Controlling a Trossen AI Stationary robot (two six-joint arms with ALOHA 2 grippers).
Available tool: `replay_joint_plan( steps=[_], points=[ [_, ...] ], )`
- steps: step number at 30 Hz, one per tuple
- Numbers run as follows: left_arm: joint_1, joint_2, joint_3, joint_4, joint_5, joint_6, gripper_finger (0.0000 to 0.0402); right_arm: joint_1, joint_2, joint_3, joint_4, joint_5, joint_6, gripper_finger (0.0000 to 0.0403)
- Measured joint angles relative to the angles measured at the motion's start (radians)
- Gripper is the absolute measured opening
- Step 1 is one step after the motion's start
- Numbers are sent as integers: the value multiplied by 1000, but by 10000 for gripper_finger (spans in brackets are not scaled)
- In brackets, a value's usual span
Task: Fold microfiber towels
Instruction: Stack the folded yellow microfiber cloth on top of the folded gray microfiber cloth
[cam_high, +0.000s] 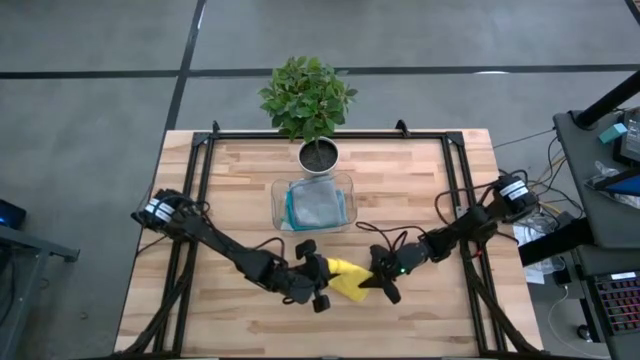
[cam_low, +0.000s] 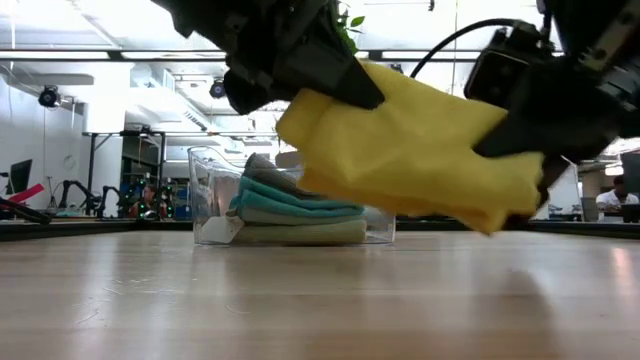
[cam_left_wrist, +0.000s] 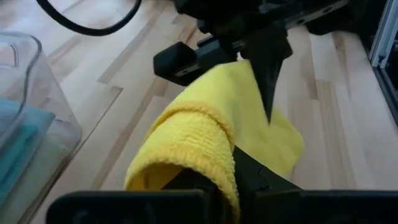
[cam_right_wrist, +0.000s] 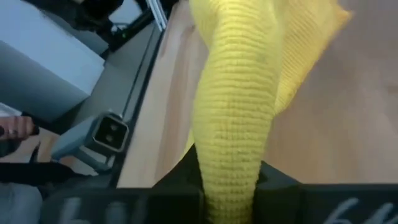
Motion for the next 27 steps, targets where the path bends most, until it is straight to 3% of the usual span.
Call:
replay_joint_plan(
  steps=[6,16,22,27],
  points=[
    [1,-46,0,-63,-16,0,1,-66,-114,11,-136,-30,3,18],
    [30,-185,0,-269,-136,19,1,-227,-317,240,-749,-32,-259,18],
    [84,-243,1,-336,-169,45,1,-348,-329,431,-1050,-32,-464,18],
    [140,-284,0,-405,-179,0,1,-443,-259,576,-1211,-68,-613,18]
  ],
)
